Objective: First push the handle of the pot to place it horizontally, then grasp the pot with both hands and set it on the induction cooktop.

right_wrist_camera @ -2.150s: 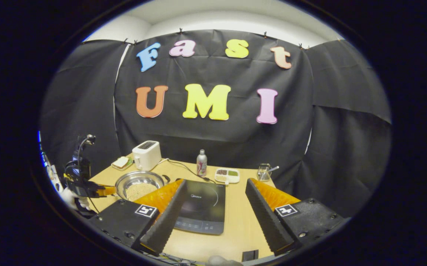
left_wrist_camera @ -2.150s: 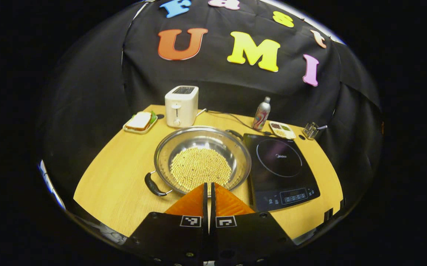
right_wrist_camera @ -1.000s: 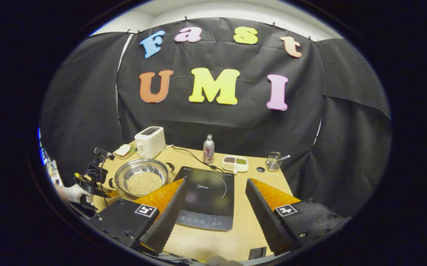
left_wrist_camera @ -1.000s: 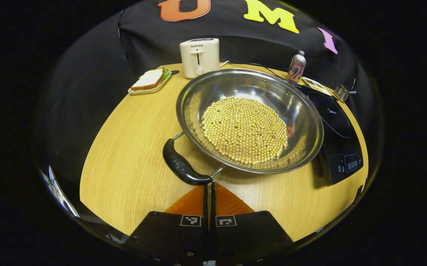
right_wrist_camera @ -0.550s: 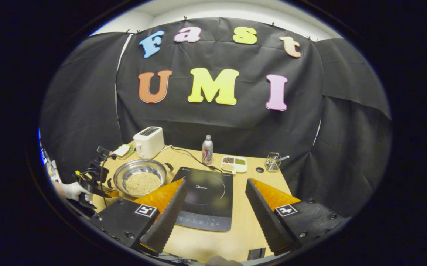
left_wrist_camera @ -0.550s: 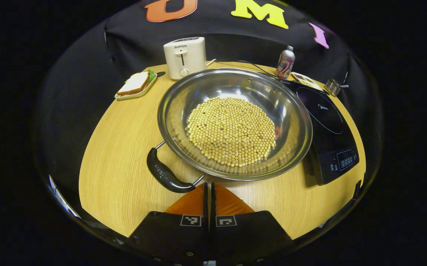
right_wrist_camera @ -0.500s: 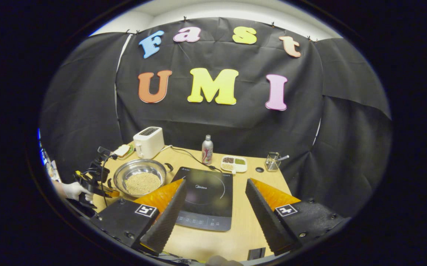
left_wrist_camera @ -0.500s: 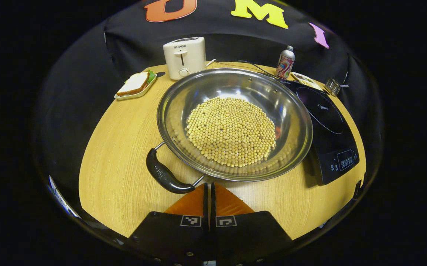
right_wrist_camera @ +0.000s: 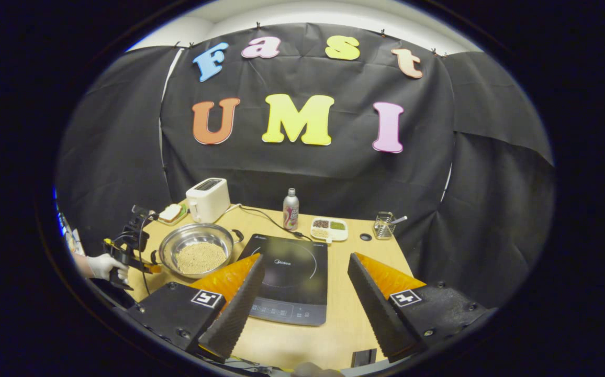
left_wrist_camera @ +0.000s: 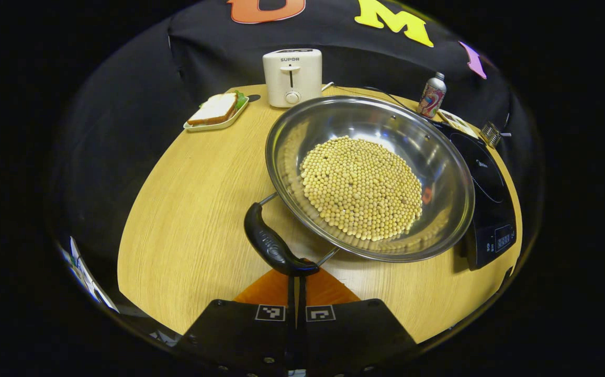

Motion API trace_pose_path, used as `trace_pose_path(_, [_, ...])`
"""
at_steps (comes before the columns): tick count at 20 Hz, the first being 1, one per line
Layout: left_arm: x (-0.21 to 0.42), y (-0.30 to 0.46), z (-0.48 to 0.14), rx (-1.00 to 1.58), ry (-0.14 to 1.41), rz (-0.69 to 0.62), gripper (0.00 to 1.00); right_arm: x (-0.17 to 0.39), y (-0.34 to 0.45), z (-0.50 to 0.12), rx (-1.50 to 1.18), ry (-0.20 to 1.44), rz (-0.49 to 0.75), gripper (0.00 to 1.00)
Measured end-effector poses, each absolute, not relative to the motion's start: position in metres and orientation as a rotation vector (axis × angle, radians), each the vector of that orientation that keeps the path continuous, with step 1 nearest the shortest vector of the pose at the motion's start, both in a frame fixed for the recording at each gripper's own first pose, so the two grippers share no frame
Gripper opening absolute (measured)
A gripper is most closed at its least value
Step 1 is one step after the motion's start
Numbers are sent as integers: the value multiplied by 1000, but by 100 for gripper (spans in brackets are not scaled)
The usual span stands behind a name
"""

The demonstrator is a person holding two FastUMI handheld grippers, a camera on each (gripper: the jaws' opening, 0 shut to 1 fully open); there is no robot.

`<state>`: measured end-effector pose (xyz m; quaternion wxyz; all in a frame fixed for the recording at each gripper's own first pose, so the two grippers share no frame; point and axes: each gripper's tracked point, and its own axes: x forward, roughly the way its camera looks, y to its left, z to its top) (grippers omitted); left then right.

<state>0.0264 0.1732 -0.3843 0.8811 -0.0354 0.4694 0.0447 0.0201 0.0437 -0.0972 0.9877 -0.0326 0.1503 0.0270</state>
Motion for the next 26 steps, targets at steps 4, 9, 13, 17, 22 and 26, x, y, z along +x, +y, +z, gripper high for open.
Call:
trace_pose_path(4, [30,179,-385,-79,980,100,0,21,49,-95,-60,308,63,97])
trace_pose_path(9, [26,172,-381,-103,981,64,0,19,56,-96,-63,311,76,97])
trace_pose_path(13, [23,152,-374,-86,991,-38,0,15,59,-99,-64,312,86,97])
trace_pose_path(17, [25,142,-364,-50,998,-81,0,13,57,-104,-45,325,83,97])
trace_pose_path(22, [31,146,-360,-47,1012,-81,0,13,50,-103,-38,317,70,97])
trace_pose_path(26, [37,155,-359,-53,1004,-50,0,13,51,-106,-36,325,73,100])
